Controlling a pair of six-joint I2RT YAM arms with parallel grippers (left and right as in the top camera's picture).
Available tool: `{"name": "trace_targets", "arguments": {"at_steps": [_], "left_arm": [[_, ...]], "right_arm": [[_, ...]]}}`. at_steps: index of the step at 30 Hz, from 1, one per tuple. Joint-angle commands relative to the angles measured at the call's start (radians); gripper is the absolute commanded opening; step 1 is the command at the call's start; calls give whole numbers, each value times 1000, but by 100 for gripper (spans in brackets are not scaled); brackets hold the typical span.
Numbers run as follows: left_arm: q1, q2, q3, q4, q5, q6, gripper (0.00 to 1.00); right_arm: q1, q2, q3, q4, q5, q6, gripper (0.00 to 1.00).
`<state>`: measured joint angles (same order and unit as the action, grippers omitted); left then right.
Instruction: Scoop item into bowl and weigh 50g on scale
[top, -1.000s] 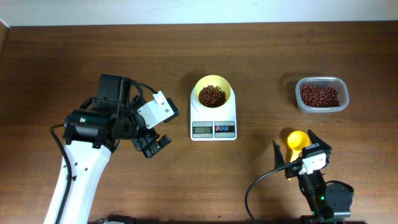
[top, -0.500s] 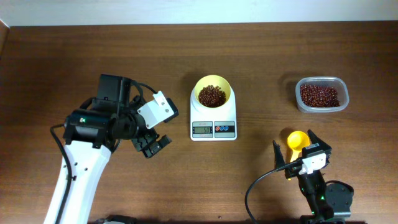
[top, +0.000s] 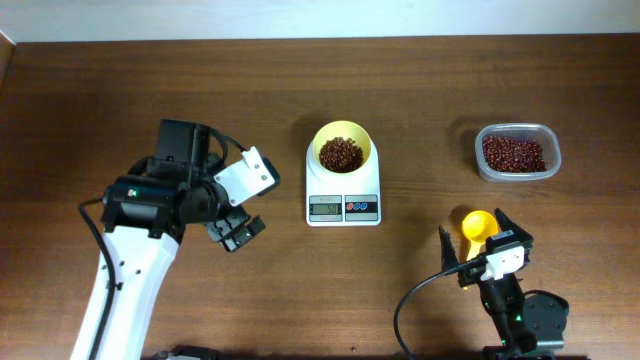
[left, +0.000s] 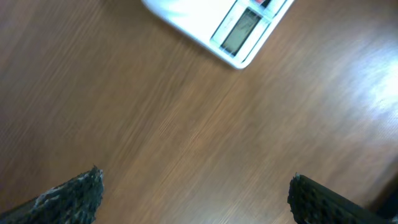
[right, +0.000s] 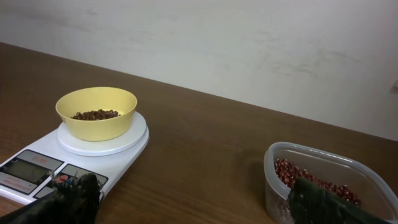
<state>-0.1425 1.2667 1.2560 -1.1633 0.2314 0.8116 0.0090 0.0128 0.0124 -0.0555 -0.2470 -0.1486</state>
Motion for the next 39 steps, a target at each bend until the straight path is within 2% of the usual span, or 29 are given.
{"name": "trace_targets", "arguments": {"at_steps": [1,3,5,7,9,11,12,15,18,21,24,27,33,37,39], "left_arm": [[0,-10,18,0,228,9,99],[1,-10,18,13,393,-3,99],[1,-10,18,79,452,-127,99],[1,-14,18,133,427,-298,99],[2,-56,18,134,406,-354,99],[2,-198,18,123,274,-536,99],[1,-277,18,104,233,-573,99],[2,-518,-1,33,133,-583,99],[2,-716,-84,-47,-5,-688,99],[2,-862,-170,-47,-34,-689,99],[2,-989,-247,-50,-90,-760,99],[2,-1075,-319,-7,-91,-759,99],[2,-1120,-462,84,-90,-798,99],[2,-1250,-463,78,-90,-798,99],[1,-1260,-457,72,-90,-801,99]], "right_arm": [[-5,-10,-7,-5,12,10,99],[-5,-10,-7,-5,13,10,99],[-5,-10,-7,-5,12,10,99],[-4,-10,-7,-5,13,10,99],[-5,-10,-7,-5,13,10,99],[-5,-10,-7,-5,12,10,99],[-5,-10,-7,-5,13,10,99],[-5,-10,-7,-5,12,10,99],[-5,-10,-7,-5,13,10,99],[-5,-10,-7,-5,13,10,99],[-5,-10,-7,-5,13,10,99],[-5,-10,-7,-5,12,10,99],[-5,-10,-7,-5,12,10,99],[-5,-10,-7,-5,12,10,99],[-5,-10,-7,-5,12,10,99]]}}
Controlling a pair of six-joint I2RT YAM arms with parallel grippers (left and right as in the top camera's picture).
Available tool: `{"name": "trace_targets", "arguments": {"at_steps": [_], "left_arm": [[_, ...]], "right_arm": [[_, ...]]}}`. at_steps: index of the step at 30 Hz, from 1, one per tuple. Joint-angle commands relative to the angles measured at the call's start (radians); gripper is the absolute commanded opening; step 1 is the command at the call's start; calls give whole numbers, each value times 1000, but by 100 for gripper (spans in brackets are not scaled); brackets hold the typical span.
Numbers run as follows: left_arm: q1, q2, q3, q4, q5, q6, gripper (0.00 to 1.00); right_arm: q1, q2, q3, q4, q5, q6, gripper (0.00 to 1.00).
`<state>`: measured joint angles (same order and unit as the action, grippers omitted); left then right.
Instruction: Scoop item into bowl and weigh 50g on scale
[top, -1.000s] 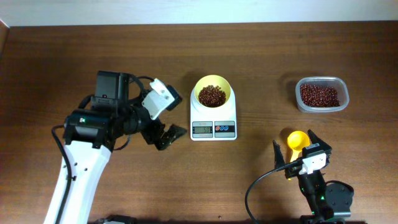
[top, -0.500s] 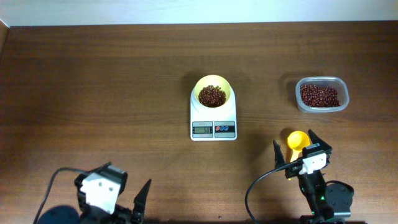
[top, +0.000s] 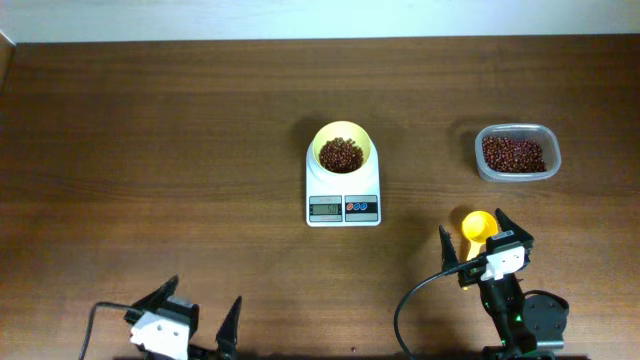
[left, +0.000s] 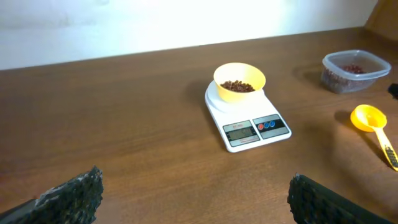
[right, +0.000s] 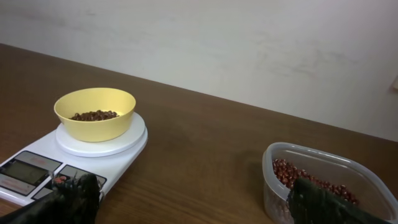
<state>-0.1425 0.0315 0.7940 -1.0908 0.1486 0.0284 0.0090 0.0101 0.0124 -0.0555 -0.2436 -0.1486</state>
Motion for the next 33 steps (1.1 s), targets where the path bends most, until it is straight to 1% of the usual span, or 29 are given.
{"name": "trace_targets", "arguments": {"at_steps": [1,8,13,16,17,18,21,26,28,29,32,33], "left_arm": [[1,-25,5,0,-7,-18,99],[1,-25,5,6,-25,-13,99],[2,-25,5,19,-105,-13,99],[-10,-25,-38,119,-121,-13,99],[-13,-25,-73,157,-143,-4,99],[-6,-26,-147,229,-167,11,99],[76,-26,-291,402,-126,13,99],[147,-26,-416,576,-126,34,99],[171,-26,-501,694,-126,34,99],[193,-26,-593,822,-126,34,99],[235,-26,-673,904,-99,56,99],[238,-26,-685,904,-100,57,99]], "right_arm": [[-5,-7,-7,-5,9,10,99],[-5,-7,-7,-5,9,10,99],[-5,-7,-7,-5,9,10,99],[-5,-7,-7,-5,9,10,99],[-5,-7,-7,-5,9,10,99],[-5,-7,-7,-5,9,10,99],[-5,-7,-7,-5,9,10,99],[-5,-7,-7,-5,9,10,99],[-4,-7,-7,-5,9,10,99],[-5,-7,-7,-5,9,10,99],[-5,-7,-7,-5,9,10,99],[-5,-7,-7,-5,9,10,99]]}}
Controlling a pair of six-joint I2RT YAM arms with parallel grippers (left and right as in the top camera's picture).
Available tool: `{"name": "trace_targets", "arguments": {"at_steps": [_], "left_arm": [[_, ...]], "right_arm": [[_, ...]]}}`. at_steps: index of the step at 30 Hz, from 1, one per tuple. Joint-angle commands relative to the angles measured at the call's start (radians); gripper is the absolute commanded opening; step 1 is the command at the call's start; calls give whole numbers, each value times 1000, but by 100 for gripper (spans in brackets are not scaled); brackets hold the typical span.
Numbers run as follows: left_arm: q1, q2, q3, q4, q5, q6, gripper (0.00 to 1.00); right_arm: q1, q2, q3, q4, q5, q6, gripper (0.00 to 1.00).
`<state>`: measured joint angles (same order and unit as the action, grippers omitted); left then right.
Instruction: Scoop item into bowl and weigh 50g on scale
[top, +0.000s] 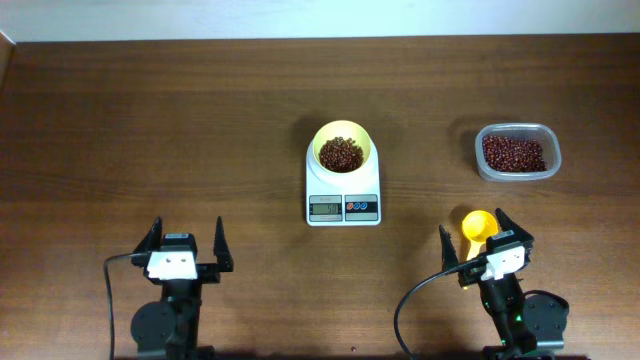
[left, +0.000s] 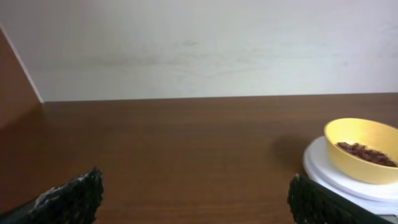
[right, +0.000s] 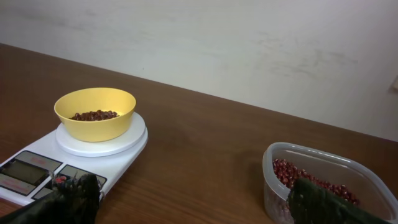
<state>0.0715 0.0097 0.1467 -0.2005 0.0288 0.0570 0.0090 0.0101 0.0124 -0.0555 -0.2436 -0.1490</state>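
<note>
A yellow bowl (top: 344, 150) holding red beans sits on the white scale (top: 343, 205) at the table's middle. A clear tub of red beans (top: 517, 152) stands at the right. The yellow scoop (top: 477, 226) lies on the table between my right gripper's fingers. My right gripper (top: 484, 246) stands open at the near right, the bowl (right: 95, 112) and tub (right: 323, 182) ahead of it. My left gripper (top: 185, 247) stands open at the near left with nothing in it; the bowl (left: 365, 149) shows at its view's right edge.
Brown wooden table (top: 180, 130) with a pale wall behind it (left: 199, 43). A brown side panel (left: 15, 81) stands at the far left edge. Cables (top: 415, 295) run from both arm bases at the near edge.
My left gripper was at the very bottom edge of the overhead view, looking across the table; now it stands upright at the near left, facing the wall. The right gripper has not moved.
My left arm was reached out beside the scale's left, its gripper open over bare table. Then it had drawn back to the near edge. Now it rests at the near left. The right gripper stayed open by the scoop throughout.
</note>
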Motion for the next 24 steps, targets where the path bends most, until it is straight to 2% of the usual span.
{"name": "trace_targets", "arguments": {"at_steps": [1,5,7,9,10,24], "left_arm": [[24,-5,-45,14,20,47,99],[8,-5,-57,62,19,50,99],[-17,-5,-142,241,35,49,99],[-31,-5,-137,205,44,49,99],[-38,-5,-137,117,57,23,99],[-51,-5,-137,121,43,8,99]], "right_arm": [[-5,-7,-7,-5,9,11,99],[-5,-7,-7,-5,9,11,99],[-5,-7,-7,-5,9,11,99],[-5,-7,-7,-5,9,11,99],[-5,-7,-7,-5,9,11,99],[-5,-7,-7,-5,9,11,99]]}}
